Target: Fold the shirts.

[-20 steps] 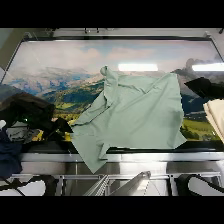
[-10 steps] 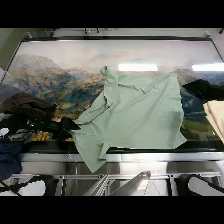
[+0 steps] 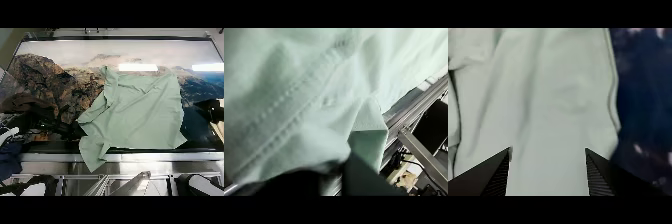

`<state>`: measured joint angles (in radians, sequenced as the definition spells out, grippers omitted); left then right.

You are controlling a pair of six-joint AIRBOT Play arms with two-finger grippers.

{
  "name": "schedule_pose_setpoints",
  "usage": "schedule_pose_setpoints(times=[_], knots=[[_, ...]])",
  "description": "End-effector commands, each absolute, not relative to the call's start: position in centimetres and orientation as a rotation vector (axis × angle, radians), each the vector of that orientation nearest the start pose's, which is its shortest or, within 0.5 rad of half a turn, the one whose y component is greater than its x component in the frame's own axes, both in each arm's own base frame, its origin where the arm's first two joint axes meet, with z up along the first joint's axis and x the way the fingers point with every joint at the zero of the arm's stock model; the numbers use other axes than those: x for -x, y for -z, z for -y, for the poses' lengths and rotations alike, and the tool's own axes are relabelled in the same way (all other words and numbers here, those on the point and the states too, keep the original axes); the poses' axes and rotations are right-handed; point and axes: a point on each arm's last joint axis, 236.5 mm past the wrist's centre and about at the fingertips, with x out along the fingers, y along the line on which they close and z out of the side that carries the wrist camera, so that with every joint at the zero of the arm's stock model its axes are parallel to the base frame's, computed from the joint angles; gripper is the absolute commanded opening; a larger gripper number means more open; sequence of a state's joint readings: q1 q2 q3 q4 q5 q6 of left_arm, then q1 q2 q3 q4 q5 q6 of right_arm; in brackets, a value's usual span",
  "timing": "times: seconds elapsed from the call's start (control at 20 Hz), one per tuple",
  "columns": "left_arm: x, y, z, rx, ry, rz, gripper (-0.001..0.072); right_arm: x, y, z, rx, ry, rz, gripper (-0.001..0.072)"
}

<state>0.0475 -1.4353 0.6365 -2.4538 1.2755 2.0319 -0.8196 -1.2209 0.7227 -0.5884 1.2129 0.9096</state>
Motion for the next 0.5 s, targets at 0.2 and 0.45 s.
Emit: schedule_pose_setpoints(times=[0.2, 0.45], knots=[[-21.9, 9.4, 16.7, 0.711, 0.673, -1.714, 0.0027, -23.3, 7.6, 9.6, -0.810, -0.033, -1.309, 0.0530], [-21.6, 9.2, 16.8, 0.714, 0.689, -1.725, 0.0027, -23.5, 10.1, 8.6, -0.825, -0.093, -1.364, 0.0530]])
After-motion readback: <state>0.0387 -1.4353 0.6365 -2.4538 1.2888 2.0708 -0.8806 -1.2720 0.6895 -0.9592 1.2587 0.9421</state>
